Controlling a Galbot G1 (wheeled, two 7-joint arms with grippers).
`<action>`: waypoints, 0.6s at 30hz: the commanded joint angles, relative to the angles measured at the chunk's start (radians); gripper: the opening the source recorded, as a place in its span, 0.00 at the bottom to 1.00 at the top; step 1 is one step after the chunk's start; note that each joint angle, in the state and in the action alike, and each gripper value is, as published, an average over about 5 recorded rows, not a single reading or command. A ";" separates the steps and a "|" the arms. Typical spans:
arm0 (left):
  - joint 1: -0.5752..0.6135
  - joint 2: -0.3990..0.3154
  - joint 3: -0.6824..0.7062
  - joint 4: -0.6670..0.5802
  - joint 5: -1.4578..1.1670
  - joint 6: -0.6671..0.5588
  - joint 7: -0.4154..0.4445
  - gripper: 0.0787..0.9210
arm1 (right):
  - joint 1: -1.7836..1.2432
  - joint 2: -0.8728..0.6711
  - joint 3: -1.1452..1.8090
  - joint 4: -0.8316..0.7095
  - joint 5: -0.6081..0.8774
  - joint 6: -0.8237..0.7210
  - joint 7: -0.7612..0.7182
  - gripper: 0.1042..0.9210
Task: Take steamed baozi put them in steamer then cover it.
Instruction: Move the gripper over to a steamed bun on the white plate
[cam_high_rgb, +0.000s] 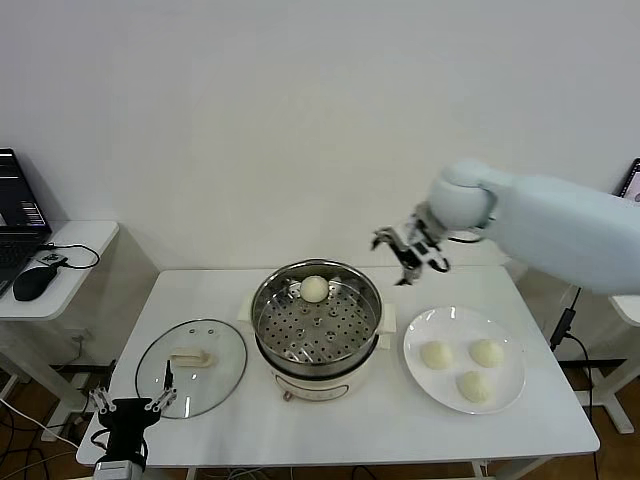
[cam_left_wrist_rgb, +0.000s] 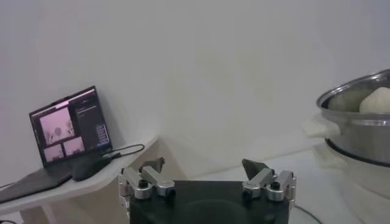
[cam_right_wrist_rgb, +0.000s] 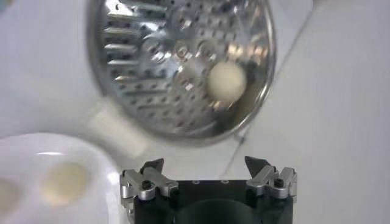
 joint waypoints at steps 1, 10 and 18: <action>-0.001 0.002 -0.001 -0.001 0.001 0.001 0.001 0.88 | -0.225 -0.278 0.113 0.120 -0.081 -0.098 -0.024 0.88; -0.007 0.001 -0.002 0.002 0.004 0.011 0.004 0.88 | -0.544 -0.224 0.320 0.015 -0.177 -0.083 -0.019 0.88; -0.006 0.003 -0.008 0.007 0.006 0.016 0.006 0.88 | -0.646 -0.122 0.381 -0.109 -0.194 -0.039 0.004 0.88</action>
